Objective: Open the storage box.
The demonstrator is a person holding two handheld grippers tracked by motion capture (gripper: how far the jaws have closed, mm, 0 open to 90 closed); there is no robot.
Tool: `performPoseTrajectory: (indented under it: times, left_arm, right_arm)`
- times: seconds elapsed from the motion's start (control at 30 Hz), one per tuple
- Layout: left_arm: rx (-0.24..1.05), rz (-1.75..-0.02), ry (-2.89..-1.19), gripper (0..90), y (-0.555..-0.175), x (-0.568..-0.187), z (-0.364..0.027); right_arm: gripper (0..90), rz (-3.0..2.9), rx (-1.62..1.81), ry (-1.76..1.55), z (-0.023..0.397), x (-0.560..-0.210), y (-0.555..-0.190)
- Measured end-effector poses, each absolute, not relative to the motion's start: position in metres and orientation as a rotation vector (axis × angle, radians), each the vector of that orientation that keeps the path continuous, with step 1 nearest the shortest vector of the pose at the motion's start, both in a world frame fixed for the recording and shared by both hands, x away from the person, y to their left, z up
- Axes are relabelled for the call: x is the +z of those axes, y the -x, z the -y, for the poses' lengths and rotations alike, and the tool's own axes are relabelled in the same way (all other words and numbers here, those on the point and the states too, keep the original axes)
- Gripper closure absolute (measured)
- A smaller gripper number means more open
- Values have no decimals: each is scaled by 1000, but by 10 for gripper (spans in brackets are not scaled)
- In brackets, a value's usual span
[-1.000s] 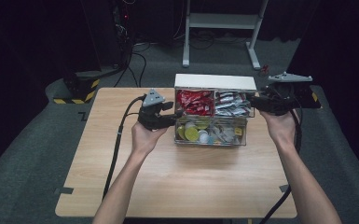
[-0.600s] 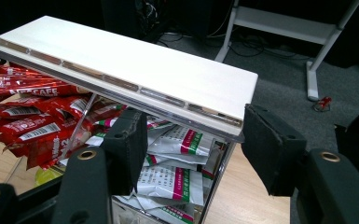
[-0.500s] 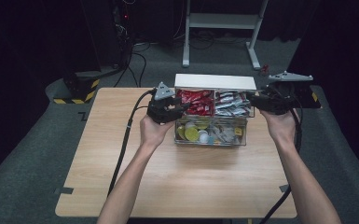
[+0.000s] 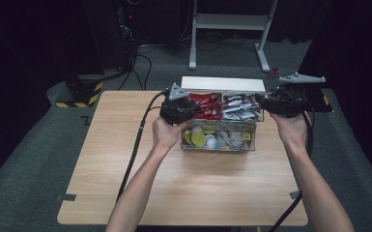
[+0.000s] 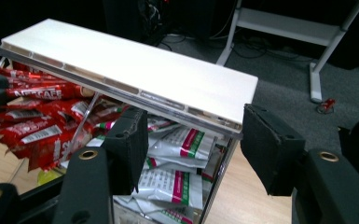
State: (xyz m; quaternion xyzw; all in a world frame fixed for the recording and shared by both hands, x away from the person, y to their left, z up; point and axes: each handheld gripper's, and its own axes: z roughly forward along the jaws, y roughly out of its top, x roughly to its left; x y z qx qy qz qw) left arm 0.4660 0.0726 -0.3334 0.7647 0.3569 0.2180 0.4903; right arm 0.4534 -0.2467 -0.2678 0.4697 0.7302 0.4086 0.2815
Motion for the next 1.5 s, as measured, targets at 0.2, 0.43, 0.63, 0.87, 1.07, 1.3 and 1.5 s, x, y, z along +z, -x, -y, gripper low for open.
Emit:
performPoseTrajectory:
  times: [0.2, 0.43, 0.63, 0.87, 1.07, 1.3, 1.5]
  left_arm:
    - [545, -832, -1866, 825, -465, -331, -69]
    - [539, -817, -1874, 867, -464, -329, -72]
    - [528, -805, -1880, 870, -460, -324, -78]
    - [511, -779, -1889, 873, -454, -322, -81]
    - [474, -775, -1878, 872, -451, -320, -89]
    - [480, -770, -1874, 873, -442, -316, -102]
    - [475, -757, -1875, 873, -434, -311, -110]
  right_arm:
    - [424, -1957, 1118, -1264, 249, -266, -460]
    - [431, -1953, 1112, -1250, 249, -268, -458]
    - [428, -1944, 1114, -1255, 248, -269, -459]
    - [428, -1942, 1108, -1257, 247, -269, -459]
    - [428, -1945, 1119, -1257, 248, -269, -459]
    - [427, -1939, 1107, -1262, 247, -268, -459]
    - [429, -1941, 1095, -1263, 246, -267, -458]
